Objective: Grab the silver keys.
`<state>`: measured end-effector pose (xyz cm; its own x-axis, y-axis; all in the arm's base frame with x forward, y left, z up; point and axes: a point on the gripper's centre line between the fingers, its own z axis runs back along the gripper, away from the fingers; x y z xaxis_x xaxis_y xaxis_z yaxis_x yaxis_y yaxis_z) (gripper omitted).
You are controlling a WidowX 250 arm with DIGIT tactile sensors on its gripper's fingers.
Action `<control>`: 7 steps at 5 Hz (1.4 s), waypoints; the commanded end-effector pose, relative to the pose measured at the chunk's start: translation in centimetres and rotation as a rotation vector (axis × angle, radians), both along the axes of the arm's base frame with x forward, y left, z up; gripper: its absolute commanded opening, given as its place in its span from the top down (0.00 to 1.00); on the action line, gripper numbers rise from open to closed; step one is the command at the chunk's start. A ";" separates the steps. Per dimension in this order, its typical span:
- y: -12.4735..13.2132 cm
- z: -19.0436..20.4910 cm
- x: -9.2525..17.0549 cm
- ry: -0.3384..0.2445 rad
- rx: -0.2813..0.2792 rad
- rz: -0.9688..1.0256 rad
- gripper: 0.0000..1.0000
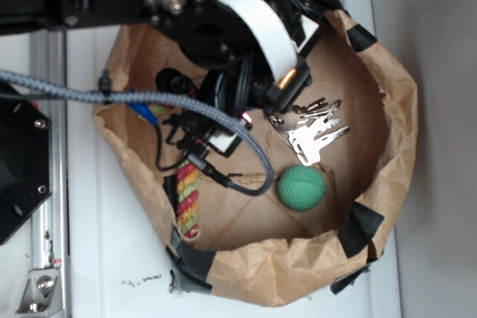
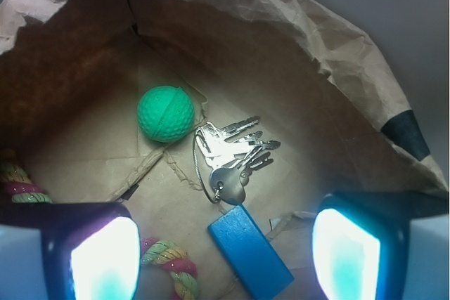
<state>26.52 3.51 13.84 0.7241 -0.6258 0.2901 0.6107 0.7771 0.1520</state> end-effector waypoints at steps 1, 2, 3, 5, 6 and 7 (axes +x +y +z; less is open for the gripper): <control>-0.8 1.1 0.2 -0.036 0.005 0.001 0.00; -0.8 1.1 0.2 -0.036 0.005 0.001 0.00; -2.0 -0.8 1.0 -0.072 -0.013 -0.014 0.00; -2.4 -5.3 2.6 -0.005 0.101 -0.024 0.00; -1.6 -6.6 2.5 -0.023 0.142 -0.050 0.00; -1.2 -7.5 2.5 -0.024 0.139 -0.070 0.00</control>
<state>28.85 2.31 5.45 0.6696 -0.7172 0.1929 0.6759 0.6961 0.2420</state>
